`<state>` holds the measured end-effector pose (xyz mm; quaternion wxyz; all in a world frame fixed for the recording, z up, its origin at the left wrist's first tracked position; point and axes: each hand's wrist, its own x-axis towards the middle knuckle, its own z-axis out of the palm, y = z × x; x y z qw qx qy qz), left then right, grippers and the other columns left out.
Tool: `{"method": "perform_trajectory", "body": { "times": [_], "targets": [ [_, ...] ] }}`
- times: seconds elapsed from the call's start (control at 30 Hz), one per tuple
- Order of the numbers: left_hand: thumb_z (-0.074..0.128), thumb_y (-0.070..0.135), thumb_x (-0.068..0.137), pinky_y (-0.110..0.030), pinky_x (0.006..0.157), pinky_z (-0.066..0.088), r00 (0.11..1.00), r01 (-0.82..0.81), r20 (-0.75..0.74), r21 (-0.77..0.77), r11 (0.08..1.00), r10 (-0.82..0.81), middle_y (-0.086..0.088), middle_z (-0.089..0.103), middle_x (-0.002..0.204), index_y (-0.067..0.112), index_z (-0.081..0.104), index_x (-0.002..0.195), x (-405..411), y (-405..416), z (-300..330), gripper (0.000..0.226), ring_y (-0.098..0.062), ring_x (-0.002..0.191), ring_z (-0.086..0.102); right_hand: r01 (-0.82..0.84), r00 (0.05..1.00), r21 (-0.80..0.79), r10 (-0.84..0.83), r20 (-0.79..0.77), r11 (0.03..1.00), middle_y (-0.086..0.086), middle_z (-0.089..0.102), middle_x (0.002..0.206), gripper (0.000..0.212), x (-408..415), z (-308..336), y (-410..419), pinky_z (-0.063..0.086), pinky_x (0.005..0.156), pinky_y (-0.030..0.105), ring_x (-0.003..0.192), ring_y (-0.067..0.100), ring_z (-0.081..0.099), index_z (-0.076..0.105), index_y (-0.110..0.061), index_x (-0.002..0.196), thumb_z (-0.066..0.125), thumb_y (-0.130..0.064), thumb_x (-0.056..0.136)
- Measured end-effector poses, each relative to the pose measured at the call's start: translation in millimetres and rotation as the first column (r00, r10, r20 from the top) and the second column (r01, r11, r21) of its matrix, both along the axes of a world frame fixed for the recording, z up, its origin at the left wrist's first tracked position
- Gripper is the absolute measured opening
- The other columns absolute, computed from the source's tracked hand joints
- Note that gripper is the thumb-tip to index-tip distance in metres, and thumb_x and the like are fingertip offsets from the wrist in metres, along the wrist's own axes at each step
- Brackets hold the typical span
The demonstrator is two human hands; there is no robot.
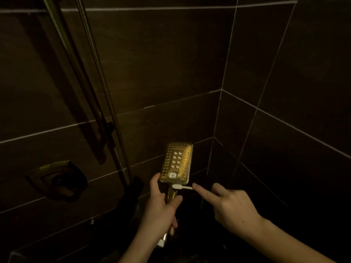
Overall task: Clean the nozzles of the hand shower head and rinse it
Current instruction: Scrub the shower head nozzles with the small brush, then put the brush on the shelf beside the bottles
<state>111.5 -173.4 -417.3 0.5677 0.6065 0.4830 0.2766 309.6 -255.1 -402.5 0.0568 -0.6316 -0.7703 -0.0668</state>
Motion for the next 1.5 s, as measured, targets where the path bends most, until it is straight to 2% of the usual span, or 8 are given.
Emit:
{"method": "perform_trajectory", "body": {
  "times": [0.17, 0.33, 0.47, 0.53, 0.77, 1.03, 1.3, 1.5],
  "targets": [
    [0.068, 0.013, 0.095, -0.027, 0.046, 0.050, 0.999, 0.018, 0.029, 0.085, 0.996, -0.021, -0.006, 0.071, 0.097, 0.054, 0.018, 0.147, 10.7, 9.0, 18.4, 0.084, -0.018, 0.046, 0.059, 0.111, 0.977, 0.033, -0.103, -0.185, 0.993, -0.012, 0.049, 0.083, 0.072, 0.7, 4.9, -2.6, 0.022, 0.039, 0.012, 0.046, 0.003, 0.032, 0.027, -0.036, 0.150, 0.051, -0.028, 0.082],
    [0.070, 0.016, 0.093, -0.026, 0.050, 0.054, 0.999, 0.039, -0.023, 0.176, 0.984, -0.035, 0.002, 0.068, 0.106, 0.060, 0.012, 0.147, 24.9, -0.1, 13.5, 0.091, -0.015, 0.059, 0.066, 0.147, 0.909, 0.039, -0.119, -0.399, 0.988, -0.019, 0.051, 0.092, 0.058, 30.5, 1.3, -27.6, 0.045, 0.044, 0.023, 0.057, 0.004, 0.049, 0.031, -0.040, 0.146, 0.048, -0.023, 0.093],
    [0.070, 0.016, 0.092, -0.030, 0.061, 0.062, 0.997, 0.004, -0.059, 0.601, 0.799, 0.039, 0.006, 0.069, 0.103, 0.070, -0.007, 0.142, 33.5, -9.7, -0.2, 0.106, -0.008, 0.076, 0.071, 0.299, 0.848, -0.325, -0.406, -0.340, 0.897, -0.016, 0.056, 0.094, 0.027, 55.9, 3.4, -39.3, 0.054, 0.061, 0.026, 0.073, 0.004, 0.060, 0.044, -0.045, 0.113, 0.050, -0.024, 0.096],
    [0.070, 0.013, 0.092, -0.036, 0.060, 0.062, 0.998, 0.035, -0.068, 0.661, 0.750, 0.013, 0.007, 0.068, 0.098, 0.070, -0.009, 0.141, 42.3, -4.6, -4.3, 0.109, -0.007, 0.075, 0.070, 0.353, 0.830, -0.394, -0.479, -0.287, 0.848, -0.012, 0.057, 0.094, 0.019, 64.4, 5.1, -49.2, 0.056, 0.067, 0.030, 0.077, 0.005, 0.060, 0.045, -0.043, 0.107, 0.047, -0.027, 0.096],
    [0.069, 0.014, 0.093, -0.032, 0.045, 0.052, 0.975, 0.153, 0.120, 0.245, 0.957, -0.187, -0.001, 0.070, 0.106, 0.061, 0.012, 0.146, 85.3, -11.4, 12.0, 0.091, -0.018, 0.049, 0.062, 0.556, 0.666, -0.341, -0.652, -0.364, 0.758, -0.019, 0.059, 0.112, 0.031, 105.2, 11.8, -103.5, 0.055, 0.082, 0.030, 0.094, 0.003, 0.061, 0.050, -0.042, 0.125, 0.051, -0.027, 0.097],
    [0.071, 0.014, 0.092, -0.039, 0.051, 0.056, 0.889, 0.411, 0.140, 0.174, 0.895, -0.435, 0.000, 0.073, 0.099, 0.064, 0.014, 0.144, 145.3, -48.8, 13.8, 0.093, -0.024, 0.051, 0.062, 0.774, 0.488, -0.214, -0.777, -0.398, 0.596, -0.026, 0.056, 0.109, 0.041, 152.4, 43.9, -220.4, 0.049, 0.085, 0.023, 0.099, -0.002, 0.058, 0.053, -0.045, 0.120, 0.061, -0.017, 0.091],
    [0.070, 0.014, 0.093, -0.038, 0.050, 0.055, 0.792, 0.567, 0.151, 0.177, 0.804, -0.592, 0.014, 0.071, 0.089, 0.061, 0.013, 0.144, 195.0, -86.0, 22.2, 0.090, -0.024, 0.050, 0.060, 0.942, 0.268, -0.107, -0.905, -0.330, 0.318, 0.003, 0.060, 0.121, 0.054, 195.8, 41.3, -314.1, 0.044, 0.094, 0.038, 0.113, 0.028, 0.058, 0.062, -0.019, 0.125, 0.067, 0.009, 0.078],
    [0.070, 0.014, 0.094, -0.033, 0.043, 0.051, 0.767, 0.596, 0.162, 0.179, 0.783, -0.621, 0.003, 0.071, 0.093, 0.059, 0.014, 0.146, 216.9, -95.3, 28.7, 0.088, -0.023, 0.049, 0.059, 0.955, 0.270, -0.034, -0.910, -0.316, 0.295, -0.005, 0.058, 0.101, 0.043, 230.4, 22.5, -340.5, 0.044, 0.080, 0.034, 0.094, 0.020, 0.057, 0.066, -0.020, 0.112, 0.071, 0.004, 0.077]
  ]
}}
